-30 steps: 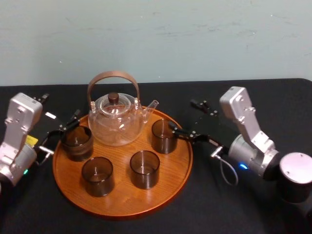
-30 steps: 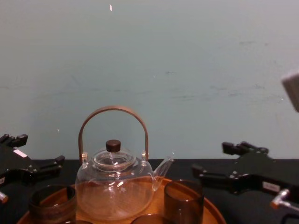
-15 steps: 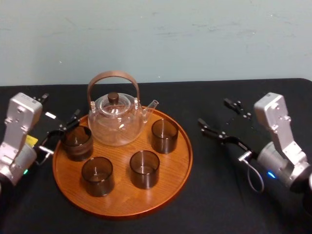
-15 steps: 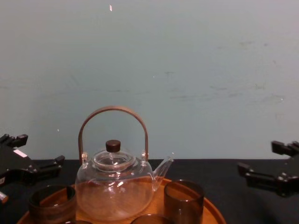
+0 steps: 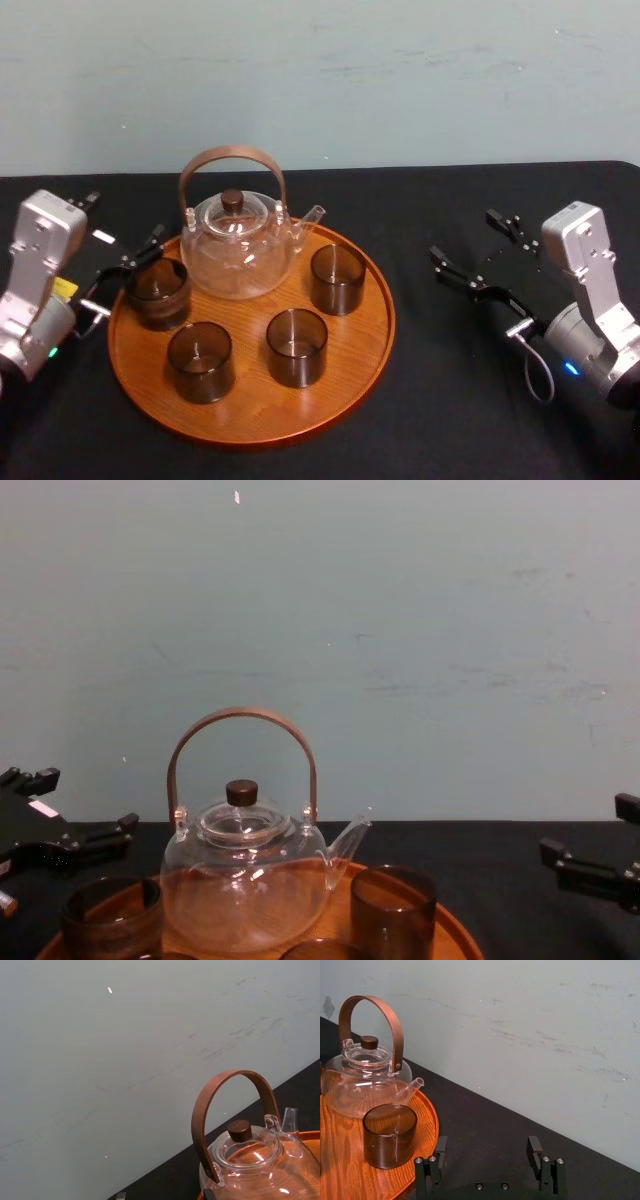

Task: Pick up the glass from the table and place it on the tray.

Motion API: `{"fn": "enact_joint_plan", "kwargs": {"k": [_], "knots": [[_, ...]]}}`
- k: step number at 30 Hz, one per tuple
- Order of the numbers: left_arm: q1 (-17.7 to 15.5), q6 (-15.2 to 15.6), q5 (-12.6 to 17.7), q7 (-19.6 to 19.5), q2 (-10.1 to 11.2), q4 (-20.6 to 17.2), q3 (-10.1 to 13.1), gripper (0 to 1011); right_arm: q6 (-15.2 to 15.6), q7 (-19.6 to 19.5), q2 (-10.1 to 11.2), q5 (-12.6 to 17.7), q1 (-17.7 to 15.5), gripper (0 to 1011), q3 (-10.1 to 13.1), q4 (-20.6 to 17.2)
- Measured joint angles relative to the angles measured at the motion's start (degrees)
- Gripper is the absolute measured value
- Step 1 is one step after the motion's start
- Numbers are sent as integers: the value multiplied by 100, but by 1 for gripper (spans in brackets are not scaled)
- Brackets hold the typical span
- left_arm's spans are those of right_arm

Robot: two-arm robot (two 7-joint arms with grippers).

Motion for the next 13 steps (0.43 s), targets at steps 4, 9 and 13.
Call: {"fn": "enact_joint_plan", "kwargs": {"k": [4, 9, 13], "knots": [[0, 0, 0, 0, 0, 0, 0, 1001, 0, 9, 5, 4, 5, 1002, -7, -3], [0, 0, 0, 0, 0, 0, 0, 1002, 0, 20, 8, 10, 8, 1002, -14, -5], [0, 0, 0, 0, 0, 0, 0, 1001, 0, 25, 10, 16, 10, 1002, -16, -7]]}}
